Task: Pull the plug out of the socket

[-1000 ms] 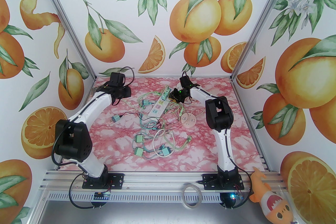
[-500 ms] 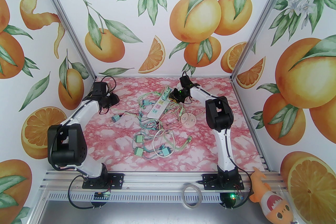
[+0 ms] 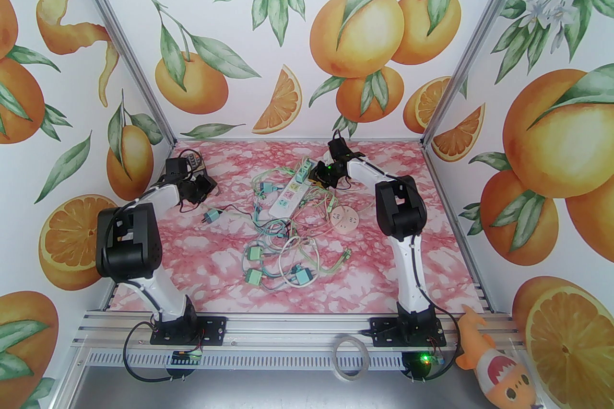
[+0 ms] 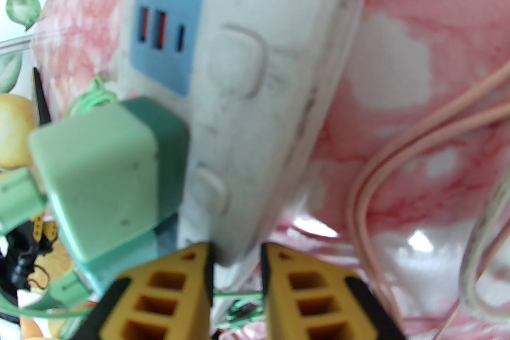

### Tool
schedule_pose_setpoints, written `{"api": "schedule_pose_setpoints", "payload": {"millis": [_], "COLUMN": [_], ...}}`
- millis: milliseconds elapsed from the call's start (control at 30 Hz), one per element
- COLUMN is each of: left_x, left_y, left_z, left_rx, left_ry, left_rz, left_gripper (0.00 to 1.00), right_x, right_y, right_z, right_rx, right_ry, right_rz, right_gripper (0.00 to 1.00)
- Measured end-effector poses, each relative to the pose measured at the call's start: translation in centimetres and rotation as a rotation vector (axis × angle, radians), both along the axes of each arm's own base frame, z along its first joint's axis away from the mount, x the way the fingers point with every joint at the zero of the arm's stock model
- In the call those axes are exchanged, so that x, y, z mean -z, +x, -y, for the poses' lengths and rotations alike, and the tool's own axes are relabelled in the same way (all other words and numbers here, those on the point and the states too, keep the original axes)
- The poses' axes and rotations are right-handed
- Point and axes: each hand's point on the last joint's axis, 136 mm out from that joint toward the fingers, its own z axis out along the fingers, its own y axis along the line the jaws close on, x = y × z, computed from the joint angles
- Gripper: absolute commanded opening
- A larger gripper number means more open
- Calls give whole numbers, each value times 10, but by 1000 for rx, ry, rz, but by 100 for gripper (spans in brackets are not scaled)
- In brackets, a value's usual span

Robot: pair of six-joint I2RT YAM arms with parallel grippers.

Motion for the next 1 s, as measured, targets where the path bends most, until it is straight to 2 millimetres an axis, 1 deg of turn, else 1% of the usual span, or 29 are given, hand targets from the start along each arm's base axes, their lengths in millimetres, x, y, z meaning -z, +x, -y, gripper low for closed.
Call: {"api": "schedule_pose_setpoints", "payload": {"millis": [67, 133, 167, 200, 300, 400, 467, 533, 600, 700, 800, 933, 1000], "left_x": [6, 10, 11, 11, 10, 9, 5, 0, -10, -31, -55, -80, -87], "left_y": [1, 1, 1, 1, 2, 2, 3, 6, 11, 23, 31, 32, 29], "left_z": [3, 4, 5, 5, 7, 10, 13, 22, 36, 71, 113, 167, 188], "left_rx": [-7, -9, -12, -16, -16, -7, 7, 40, 92, 205, 334, 484, 545], "left_ry": [-28, -42, -51, -58, -71, -71, -62, -49, -25, 24, 97, 204, 246], "left_rz": [-12, -19, -23, -26, -25, -20, -17, -5, 21, 86, 158, 252, 283], "left_gripper": [30, 40, 42, 45, 58, 64, 65, 66, 67, 67, 66, 63, 61], "right_x": [0, 0, 0, 0, 0, 0, 0, -1, -1, -1, -2, -3, -4], "right_y": [0, 0, 0, 0, 0, 0, 0, 0, 1, 1, 1, 1, 0], "right_z": [0, 1, 1, 1, 1, 1, 1, 1, 1, 1, 1, 2, 3], "right_rx": [0, 1, 1, 2, 3, 3, 3, 3, 2, 2, 3, 6, 9], "right_ry": [-1, -4, -4, -6, -7, -7, -6, -6, -5, -5, -3, -3, -4], "right_rz": [1, 2, 3, 3, 8, 8, 9, 10, 10, 12, 15, 15, 10], "right_gripper": [26, 26, 26, 26, 26, 26, 26, 26, 26, 26, 27, 27, 28]}}
